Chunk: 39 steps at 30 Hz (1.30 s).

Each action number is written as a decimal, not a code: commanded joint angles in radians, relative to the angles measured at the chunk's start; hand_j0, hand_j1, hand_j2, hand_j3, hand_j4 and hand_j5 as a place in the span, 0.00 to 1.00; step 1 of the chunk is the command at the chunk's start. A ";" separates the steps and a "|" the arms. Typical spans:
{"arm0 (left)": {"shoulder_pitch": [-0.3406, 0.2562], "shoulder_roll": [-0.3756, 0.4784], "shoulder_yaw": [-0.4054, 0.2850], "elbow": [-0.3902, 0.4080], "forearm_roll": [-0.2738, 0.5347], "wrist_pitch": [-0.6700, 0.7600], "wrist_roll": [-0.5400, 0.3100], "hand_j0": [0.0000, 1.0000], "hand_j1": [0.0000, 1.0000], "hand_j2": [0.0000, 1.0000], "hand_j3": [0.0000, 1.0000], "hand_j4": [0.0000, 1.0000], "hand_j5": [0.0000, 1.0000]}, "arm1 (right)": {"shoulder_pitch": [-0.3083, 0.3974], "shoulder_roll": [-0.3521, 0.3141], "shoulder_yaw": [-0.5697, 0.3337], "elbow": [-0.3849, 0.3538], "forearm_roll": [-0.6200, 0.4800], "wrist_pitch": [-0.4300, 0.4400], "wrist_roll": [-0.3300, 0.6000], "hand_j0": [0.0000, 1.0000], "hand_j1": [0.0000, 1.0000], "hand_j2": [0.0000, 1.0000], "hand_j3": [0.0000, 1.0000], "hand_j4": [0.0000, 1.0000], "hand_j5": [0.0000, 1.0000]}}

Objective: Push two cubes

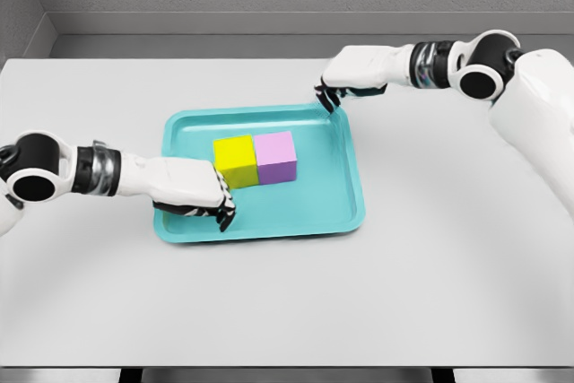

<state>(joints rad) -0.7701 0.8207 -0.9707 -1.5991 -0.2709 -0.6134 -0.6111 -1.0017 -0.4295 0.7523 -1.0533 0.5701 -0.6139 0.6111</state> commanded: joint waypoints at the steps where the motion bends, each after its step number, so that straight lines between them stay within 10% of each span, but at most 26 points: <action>1: 0.000 0.092 0.003 -0.097 0.022 0.003 0.000 0.42 0.42 0.42 0.42 0.42 0.42 | 0.005 -0.075 -0.131 -0.002 -0.026 0.003 0.000 0.49 0.49 0.49 0.49 0.49 0.49; 3: -0.002 0.092 0.004 -0.090 0.024 0.003 0.000 0.42 0.42 0.42 0.42 0.42 0.42 | 0.037 -0.117 -0.221 -0.002 -0.070 0.003 0.000 1.00 1.00 1.00 1.00 1.00 1.00; 11: -0.064 -0.187 0.196 0.556 0.015 0.003 0.000 0.42 0.42 0.42 0.42 0.42 0.42 | 0.169 -0.271 -0.257 -0.017 -0.351 0.003 0.000 1.00 1.00 1.00 1.00 1.00 1.00; 39: -0.063 -0.270 0.187 0.590 -0.007 0.003 0.000 0.42 0.42 0.42 0.42 0.42 0.42 | 0.140 -0.330 -0.191 -0.065 -0.360 0.003 0.000 1.00 1.00 1.00 1.00 1.00 1.00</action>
<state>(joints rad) -0.8345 0.5525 -0.7844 -1.0180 -0.2828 -0.6128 -0.6111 -0.8621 -0.7583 0.5567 -1.1138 0.2165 -0.6139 0.6114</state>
